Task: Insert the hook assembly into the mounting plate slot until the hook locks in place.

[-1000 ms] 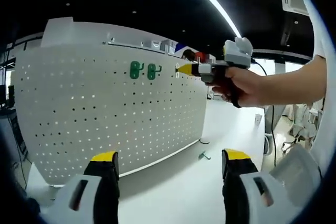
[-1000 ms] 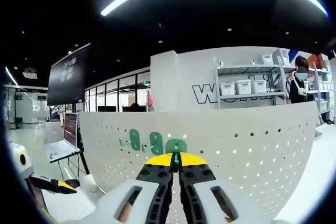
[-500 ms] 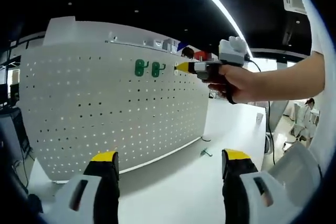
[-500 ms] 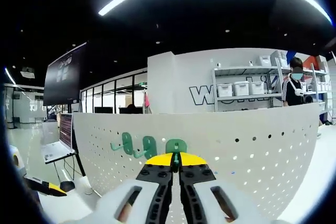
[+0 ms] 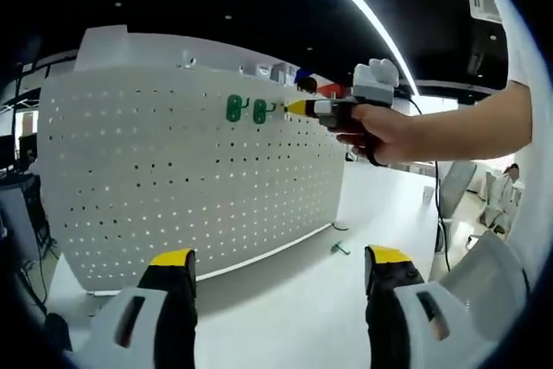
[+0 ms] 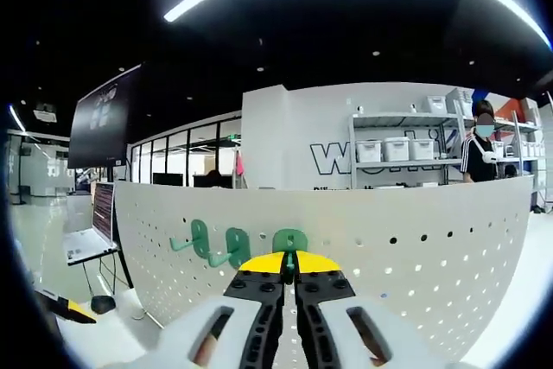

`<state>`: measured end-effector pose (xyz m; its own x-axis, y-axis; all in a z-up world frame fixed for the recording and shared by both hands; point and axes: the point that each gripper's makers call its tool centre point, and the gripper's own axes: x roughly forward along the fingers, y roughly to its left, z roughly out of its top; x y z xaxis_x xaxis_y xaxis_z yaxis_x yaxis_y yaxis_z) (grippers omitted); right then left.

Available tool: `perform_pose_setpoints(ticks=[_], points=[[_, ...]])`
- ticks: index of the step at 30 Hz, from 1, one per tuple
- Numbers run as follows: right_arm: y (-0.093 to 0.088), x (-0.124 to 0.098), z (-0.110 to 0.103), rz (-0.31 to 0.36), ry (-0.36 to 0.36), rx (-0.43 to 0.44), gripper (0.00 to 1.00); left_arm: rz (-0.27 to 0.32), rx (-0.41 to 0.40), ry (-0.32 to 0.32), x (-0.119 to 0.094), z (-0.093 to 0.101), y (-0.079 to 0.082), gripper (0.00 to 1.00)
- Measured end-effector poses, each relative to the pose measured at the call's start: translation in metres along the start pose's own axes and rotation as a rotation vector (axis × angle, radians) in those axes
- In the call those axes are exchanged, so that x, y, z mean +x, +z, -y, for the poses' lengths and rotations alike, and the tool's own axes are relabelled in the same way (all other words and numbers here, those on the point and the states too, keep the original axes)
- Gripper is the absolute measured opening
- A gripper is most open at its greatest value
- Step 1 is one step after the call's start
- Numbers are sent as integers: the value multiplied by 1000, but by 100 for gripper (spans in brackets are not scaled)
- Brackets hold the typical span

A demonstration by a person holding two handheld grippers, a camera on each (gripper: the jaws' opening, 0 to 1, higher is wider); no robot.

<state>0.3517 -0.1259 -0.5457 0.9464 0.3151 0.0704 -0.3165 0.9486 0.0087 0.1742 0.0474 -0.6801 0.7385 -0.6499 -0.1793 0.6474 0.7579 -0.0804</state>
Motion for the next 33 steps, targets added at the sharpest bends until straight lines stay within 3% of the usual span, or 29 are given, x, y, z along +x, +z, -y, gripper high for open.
perform_pose_setpoints(ticks=[33], points=[[-5, 9, 2, 1, -61, -21, 0, -60, -3, 8, -11, -1, -24, 81]])
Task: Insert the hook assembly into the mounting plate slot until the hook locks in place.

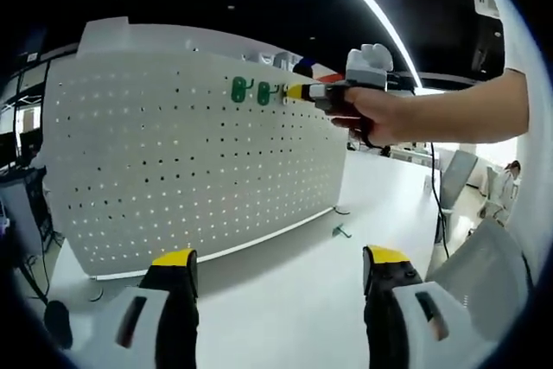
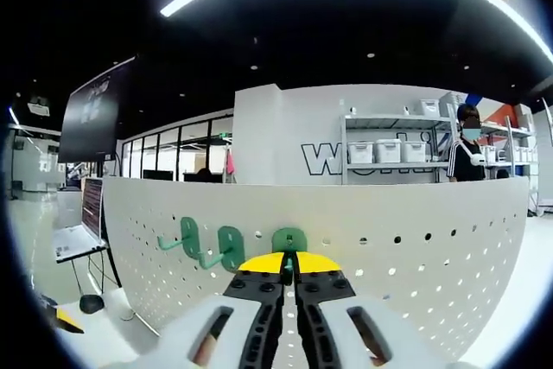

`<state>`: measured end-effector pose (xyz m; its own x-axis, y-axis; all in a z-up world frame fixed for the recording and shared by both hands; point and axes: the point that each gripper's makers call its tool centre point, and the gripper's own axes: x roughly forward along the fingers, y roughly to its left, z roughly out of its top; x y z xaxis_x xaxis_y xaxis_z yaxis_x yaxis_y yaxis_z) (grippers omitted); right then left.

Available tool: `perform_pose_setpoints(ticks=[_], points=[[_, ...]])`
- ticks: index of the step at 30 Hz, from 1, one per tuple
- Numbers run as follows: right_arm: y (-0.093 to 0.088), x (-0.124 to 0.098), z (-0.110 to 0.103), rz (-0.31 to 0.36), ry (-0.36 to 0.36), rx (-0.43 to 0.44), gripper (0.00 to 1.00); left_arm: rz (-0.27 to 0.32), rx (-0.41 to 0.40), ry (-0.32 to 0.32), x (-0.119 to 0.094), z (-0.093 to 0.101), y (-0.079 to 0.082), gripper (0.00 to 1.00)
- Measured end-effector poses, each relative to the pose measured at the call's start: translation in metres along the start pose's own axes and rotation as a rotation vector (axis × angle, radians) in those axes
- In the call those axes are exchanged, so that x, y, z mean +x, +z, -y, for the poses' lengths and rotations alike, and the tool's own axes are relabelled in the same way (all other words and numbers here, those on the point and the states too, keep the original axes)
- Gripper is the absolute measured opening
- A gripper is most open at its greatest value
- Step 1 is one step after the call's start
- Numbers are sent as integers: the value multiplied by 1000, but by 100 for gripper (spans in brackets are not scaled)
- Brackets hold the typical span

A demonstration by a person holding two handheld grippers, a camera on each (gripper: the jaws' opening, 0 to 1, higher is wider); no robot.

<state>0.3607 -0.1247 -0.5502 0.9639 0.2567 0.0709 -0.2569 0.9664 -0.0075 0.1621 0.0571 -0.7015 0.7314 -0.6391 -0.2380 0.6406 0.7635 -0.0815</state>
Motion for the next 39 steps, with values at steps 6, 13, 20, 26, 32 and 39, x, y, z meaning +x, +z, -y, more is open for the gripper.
perform_pose_setpoints(ticks=[6, 13, 20, 26, 32, 39], points=[[0, 1, 1, 8, -17, 6, 1, -15, 11, -6, -3, 2, -4, 80], [-1, 1, 1, 18, -47, 10, 1, -27, -6, 3, -7, -3, -12, 80], [-2, 2, 0, 32, -98, 1, 1, -37, -15, 3, -10, -4, -19, 80], [-5, 2, 1, 21, -148, -76, 1, -41, -29, 9, -10, -6, -22, 80], [-3, 2, 1, 57, -187, -5, 1, -48, -30, 9, -12, -7, -25, 79], [-3, 2, 1, 60, -192, -4, 1, -52, -38, 14, -13, -7, -29, 79]])
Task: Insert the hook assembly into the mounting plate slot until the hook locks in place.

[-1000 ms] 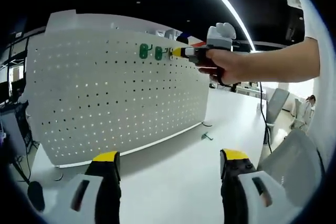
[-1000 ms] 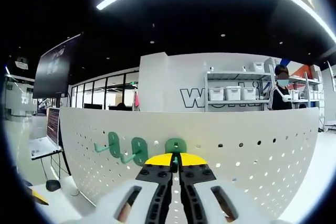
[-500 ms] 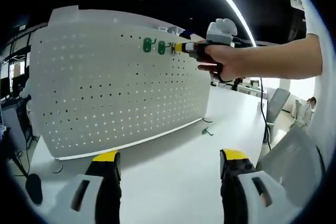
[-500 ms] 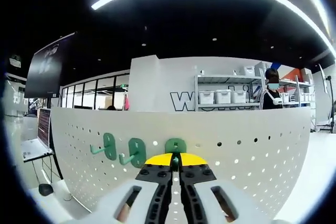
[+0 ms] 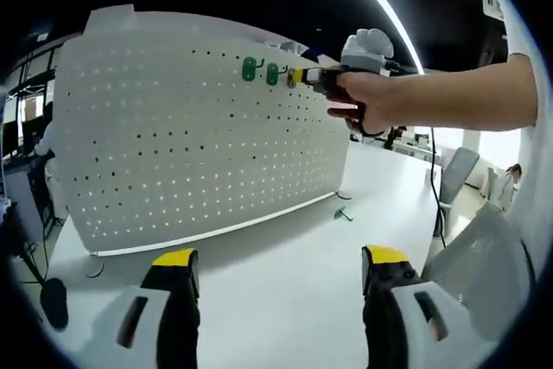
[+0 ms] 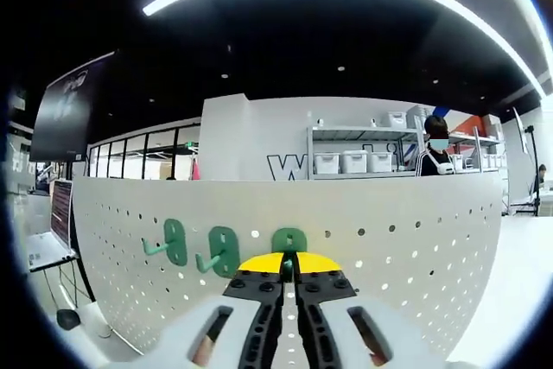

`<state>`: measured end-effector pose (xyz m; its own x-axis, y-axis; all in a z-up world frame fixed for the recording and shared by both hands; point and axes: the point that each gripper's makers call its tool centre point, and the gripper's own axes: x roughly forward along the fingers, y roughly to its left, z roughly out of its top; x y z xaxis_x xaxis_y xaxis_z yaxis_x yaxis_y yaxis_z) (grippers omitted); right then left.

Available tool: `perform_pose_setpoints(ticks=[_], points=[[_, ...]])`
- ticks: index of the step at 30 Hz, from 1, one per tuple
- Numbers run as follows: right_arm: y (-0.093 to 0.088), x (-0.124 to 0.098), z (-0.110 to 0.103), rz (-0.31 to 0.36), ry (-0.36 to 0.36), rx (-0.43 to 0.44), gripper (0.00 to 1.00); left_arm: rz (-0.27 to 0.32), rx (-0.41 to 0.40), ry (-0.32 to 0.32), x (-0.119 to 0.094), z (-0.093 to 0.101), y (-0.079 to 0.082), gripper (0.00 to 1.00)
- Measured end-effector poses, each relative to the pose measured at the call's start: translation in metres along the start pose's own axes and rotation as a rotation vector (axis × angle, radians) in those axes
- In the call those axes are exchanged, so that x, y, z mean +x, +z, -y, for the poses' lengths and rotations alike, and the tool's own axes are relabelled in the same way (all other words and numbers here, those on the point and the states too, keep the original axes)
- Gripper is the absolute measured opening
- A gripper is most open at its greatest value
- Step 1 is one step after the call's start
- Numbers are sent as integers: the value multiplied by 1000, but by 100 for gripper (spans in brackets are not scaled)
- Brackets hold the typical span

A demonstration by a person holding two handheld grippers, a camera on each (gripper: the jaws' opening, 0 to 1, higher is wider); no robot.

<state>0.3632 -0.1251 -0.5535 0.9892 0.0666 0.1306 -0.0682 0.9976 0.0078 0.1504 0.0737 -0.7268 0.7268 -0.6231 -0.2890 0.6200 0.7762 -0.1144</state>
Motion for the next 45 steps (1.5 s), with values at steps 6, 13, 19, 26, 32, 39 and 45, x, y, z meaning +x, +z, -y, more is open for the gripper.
perform_pose_setpoints(ticks=[6, 13, 19, 26, 32, 39, 45], points=[[0, 0, 0, -1, 2, 9, 1, -4, -2, -3, 0, 1, -3, 79], [0, 0, 0, -13, 12, 5, 2, -7, -4, -2, 1, -1, -5, 79], [1, -2, -2, -27, 51, 8, 8, -16, -4, -3, 0, -1, -8, 79], [3, -7, -10, -27, 107, 64, 29, -28, -3, -12, 2, 1, -12, 79], [-7, -22, -20, -51, 230, 113, 36, -33, 3, -25, 6, 5, -13, 79], [-22, -31, -16, -77, 282, 151, 46, -42, 8, -38, 8, 7, -15, 79], [-23, -36, -26, -80, 341, 100, 49, -43, 10, -42, 9, 7, -15, 79]])
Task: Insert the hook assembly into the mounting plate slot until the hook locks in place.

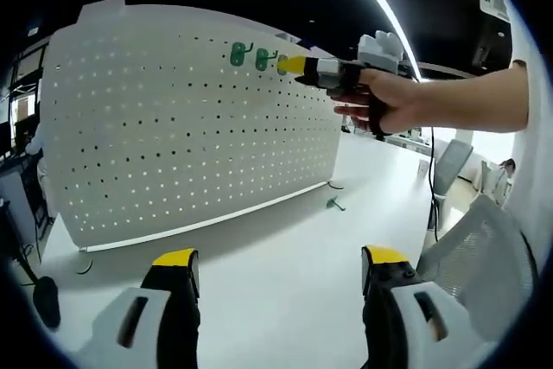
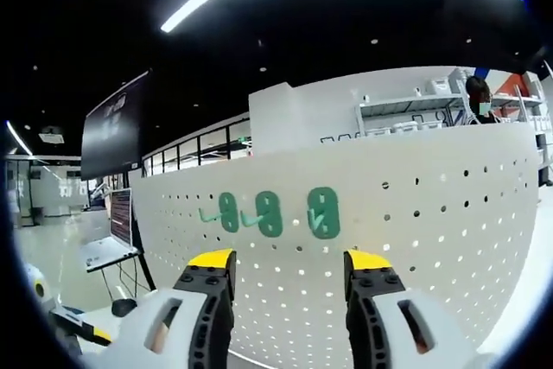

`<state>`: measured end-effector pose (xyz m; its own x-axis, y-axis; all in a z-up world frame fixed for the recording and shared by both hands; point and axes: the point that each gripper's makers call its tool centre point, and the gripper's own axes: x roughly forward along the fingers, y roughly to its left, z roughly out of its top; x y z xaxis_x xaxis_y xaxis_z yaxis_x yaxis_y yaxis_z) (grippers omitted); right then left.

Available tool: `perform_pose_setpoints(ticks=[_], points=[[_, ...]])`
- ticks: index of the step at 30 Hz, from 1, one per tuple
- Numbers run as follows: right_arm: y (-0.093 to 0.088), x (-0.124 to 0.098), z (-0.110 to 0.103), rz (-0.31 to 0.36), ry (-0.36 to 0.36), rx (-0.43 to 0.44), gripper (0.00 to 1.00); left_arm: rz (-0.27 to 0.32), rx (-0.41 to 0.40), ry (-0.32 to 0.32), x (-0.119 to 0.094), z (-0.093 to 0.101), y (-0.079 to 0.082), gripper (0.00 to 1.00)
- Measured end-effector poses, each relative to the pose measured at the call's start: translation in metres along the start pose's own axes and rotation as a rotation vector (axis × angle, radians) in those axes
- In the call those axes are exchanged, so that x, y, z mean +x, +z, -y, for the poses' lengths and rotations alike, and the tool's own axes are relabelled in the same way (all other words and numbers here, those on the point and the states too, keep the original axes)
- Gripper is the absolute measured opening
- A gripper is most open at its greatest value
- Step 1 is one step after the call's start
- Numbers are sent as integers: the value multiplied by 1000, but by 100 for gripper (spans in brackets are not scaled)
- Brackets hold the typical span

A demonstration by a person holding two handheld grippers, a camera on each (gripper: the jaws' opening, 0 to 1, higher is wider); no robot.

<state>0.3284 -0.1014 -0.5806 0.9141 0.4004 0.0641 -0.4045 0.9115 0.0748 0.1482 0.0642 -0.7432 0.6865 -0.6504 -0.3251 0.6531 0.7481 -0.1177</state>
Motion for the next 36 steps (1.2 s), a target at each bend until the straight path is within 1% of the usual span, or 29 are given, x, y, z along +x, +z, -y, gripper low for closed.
perform_pose_setpoints(ticks=[4, 14, 18, 21, 24, 27, 31, 36], points=[[-1, 1, -2, 1, 15, 8, 54, -1, 0, 1, 0, 0, 0, 79], [-2, -2, -3, -9, 39, -3, 55, -1, -3, 0, -1, 1, -1, 79], [-7, -12, -2, -20, 73, -23, 56, 0, -4, -1, -1, 1, -1, 79], [-13, -21, -3, -29, 106, -6, 57, -5, -4, -5, 0, 2, -2, 79], [-19, -30, -6, -38, 124, -7, 59, -13, -1, -12, 2, 3, -5, 79], [-24, -37, -10, -44, 147, -2, 59, -11, -5, -14, 2, 4, -4, 79], [-33, -48, -13, -60, 169, 6, 60, -15, -4, -18, 2, 4, -4, 78], [-47, -67, -13, -87, 188, 10, 62, -18, -3, -21, 3, 5, -4, 78]])
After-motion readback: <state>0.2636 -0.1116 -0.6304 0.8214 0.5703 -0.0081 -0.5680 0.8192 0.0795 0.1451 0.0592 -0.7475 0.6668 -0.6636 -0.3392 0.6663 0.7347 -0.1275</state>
